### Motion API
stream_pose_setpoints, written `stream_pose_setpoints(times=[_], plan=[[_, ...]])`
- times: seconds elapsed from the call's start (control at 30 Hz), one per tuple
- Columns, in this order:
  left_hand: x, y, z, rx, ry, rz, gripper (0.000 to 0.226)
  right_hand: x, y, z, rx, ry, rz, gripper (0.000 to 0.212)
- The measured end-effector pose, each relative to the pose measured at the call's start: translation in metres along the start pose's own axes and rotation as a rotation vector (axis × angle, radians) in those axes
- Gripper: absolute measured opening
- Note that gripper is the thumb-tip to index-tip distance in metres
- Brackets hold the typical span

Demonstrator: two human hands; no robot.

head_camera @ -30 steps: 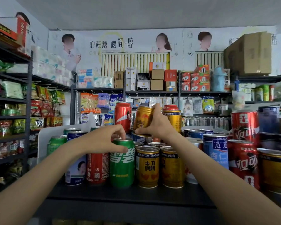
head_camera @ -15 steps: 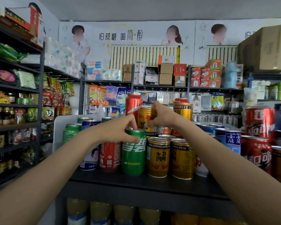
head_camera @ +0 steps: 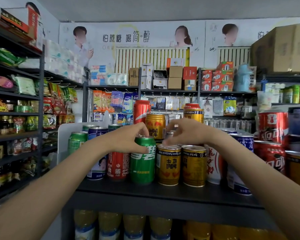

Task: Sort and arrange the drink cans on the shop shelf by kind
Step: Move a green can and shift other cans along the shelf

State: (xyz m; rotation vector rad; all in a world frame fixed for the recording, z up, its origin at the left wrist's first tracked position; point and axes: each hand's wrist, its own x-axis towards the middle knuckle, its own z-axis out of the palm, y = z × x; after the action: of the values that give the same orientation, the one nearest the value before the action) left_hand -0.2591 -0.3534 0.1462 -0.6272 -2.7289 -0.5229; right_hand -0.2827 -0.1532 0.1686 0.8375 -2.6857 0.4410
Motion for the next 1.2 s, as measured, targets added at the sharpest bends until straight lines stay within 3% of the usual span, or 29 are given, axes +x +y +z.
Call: stream_pose_setpoints(times=[0.07, 0.17, 0.27, 0.4, 0.5, 0.57, 0.63, 0.67, 0.73, 0.83, 0.97, 1.13, 1.2], plan=[[0.002, 0.002, 0.005, 0.107, 0.019, -0.012, 0.044, -0.008, -0.002, 0.007, -0.088, -0.16, 0.008, 0.07], [0.006, 0.002, 0.012, 0.283, 0.09, -0.019, 0.047, -0.005, -0.002, 0.022, -0.265, -0.155, 0.013, 0.085], [0.005, 0.001, 0.011, 0.261, 0.077, -0.024, 0.047, -0.005, -0.002, 0.031, -0.366, -0.156, 0.048, 0.086], [0.004, 0.003, 0.009, 0.261, 0.062, -0.029, 0.047, -0.018, -0.003, 0.014, -0.232, -0.046, -0.047, 0.07], [0.0, 0.006, 0.01, 0.272, 0.069, -0.025, 0.043, -0.034, -0.005, -0.015, 0.244, 0.195, -0.083, 0.074], [-0.004, 0.015, 0.006, 0.058, 0.179, 0.005, 0.038, -0.043, -0.006, -0.032, 0.554, 0.447, -0.086, 0.078], [-0.008, 0.035, -0.002, -0.467, 0.264, 0.003, 0.044, -0.047, -0.007, -0.039, 0.767, 0.612, -0.093, 0.084], [-0.008, 0.044, -0.006, -0.743, 0.235, -0.002, 0.051, -0.049, -0.009, -0.04, 0.838, 0.655, -0.105, 0.084], [-0.007, 0.059, -0.009, -1.053, 0.138, 0.001, 0.056, -0.053, -0.013, -0.032, 0.845, 0.716, -0.132, 0.078], [-0.006, 0.071, -0.007, -1.173, 0.149, 0.008, 0.044, -0.055, -0.013, -0.013, 0.664, 0.76, -0.177, 0.071], [-0.009, 0.066, -0.009, -0.951, 0.161, -0.004, 0.041, -0.057, 0.0, 0.007, 0.455, 0.731, -0.155, 0.07], [-0.001, 0.067, -0.004, -0.215, 0.049, 0.014, 0.058, -0.069, 0.016, 0.027, 0.168, 0.39, -0.107, 0.093], [0.008, 0.065, 0.0, 0.07, -0.023, 0.039, 0.054, -0.071, 0.022, 0.022, 0.123, 0.309, -0.089, 0.087]])
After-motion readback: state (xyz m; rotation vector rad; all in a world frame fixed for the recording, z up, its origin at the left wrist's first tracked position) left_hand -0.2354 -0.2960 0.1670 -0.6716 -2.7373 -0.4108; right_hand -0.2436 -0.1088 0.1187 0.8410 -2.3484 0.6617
